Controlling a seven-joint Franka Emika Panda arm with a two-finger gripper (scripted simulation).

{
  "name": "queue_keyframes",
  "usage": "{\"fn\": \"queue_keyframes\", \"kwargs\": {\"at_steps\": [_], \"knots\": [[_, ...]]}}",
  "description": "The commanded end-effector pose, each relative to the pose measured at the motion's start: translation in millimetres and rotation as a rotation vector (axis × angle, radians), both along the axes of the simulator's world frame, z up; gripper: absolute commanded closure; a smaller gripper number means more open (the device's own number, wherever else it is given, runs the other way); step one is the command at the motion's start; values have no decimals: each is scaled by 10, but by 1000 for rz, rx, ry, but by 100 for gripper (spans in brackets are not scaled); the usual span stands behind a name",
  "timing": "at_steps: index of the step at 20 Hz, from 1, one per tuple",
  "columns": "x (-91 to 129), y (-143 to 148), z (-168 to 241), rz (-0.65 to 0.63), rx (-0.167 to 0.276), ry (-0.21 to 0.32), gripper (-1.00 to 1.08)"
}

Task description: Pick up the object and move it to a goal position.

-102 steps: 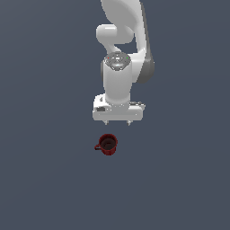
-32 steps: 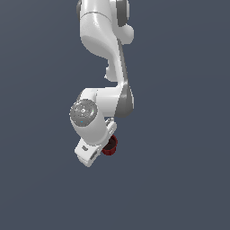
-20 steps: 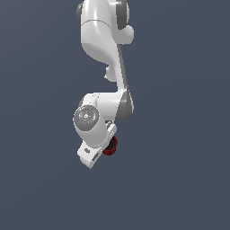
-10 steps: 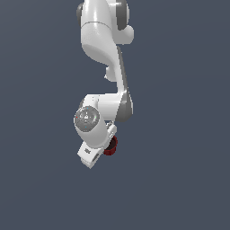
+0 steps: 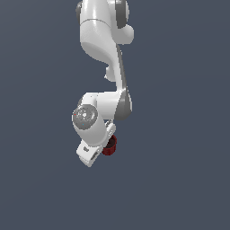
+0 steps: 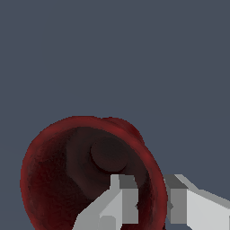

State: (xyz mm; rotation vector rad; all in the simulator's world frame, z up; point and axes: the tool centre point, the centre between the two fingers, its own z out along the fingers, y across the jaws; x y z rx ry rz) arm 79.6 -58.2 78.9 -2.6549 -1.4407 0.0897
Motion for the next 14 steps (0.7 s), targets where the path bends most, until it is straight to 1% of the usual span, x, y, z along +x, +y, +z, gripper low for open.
{"fn": "queue_keyframes", "kwargs": {"at_steps": [1, 9, 14], "knots": [[-24, -66, 90, -1, -1, -4, 108], [-196, -362, 460, -1, -1, -4, 108], [-244, -465, 586, -1, -1, -4, 108]]}}
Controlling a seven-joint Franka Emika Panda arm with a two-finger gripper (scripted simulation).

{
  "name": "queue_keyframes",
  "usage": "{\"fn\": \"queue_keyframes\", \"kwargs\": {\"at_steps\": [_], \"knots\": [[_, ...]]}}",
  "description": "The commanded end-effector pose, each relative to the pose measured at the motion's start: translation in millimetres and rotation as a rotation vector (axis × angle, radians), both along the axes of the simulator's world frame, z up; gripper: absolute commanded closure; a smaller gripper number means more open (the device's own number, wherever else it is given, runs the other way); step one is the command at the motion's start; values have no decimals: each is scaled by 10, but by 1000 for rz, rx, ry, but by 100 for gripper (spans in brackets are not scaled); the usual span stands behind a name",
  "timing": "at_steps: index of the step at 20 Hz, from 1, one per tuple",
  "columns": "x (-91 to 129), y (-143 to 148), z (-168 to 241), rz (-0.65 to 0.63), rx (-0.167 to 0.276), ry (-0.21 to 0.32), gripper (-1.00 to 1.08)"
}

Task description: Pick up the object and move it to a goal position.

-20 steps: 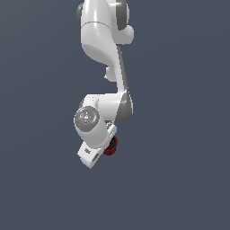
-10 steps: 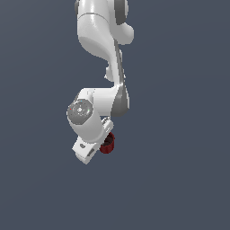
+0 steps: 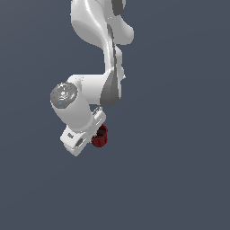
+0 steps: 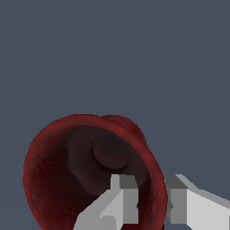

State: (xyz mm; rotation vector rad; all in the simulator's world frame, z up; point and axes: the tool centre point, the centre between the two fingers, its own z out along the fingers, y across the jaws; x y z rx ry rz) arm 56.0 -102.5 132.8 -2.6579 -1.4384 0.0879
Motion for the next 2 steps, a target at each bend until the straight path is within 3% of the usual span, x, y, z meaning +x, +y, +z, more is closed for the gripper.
{"fn": "queue_keyframes", "kwargs": {"at_steps": [1, 2], "knots": [[-9, -31, 58, 1, 0, -2, 108], [-10, -34, 61, 1, 0, -2, 108]]}}
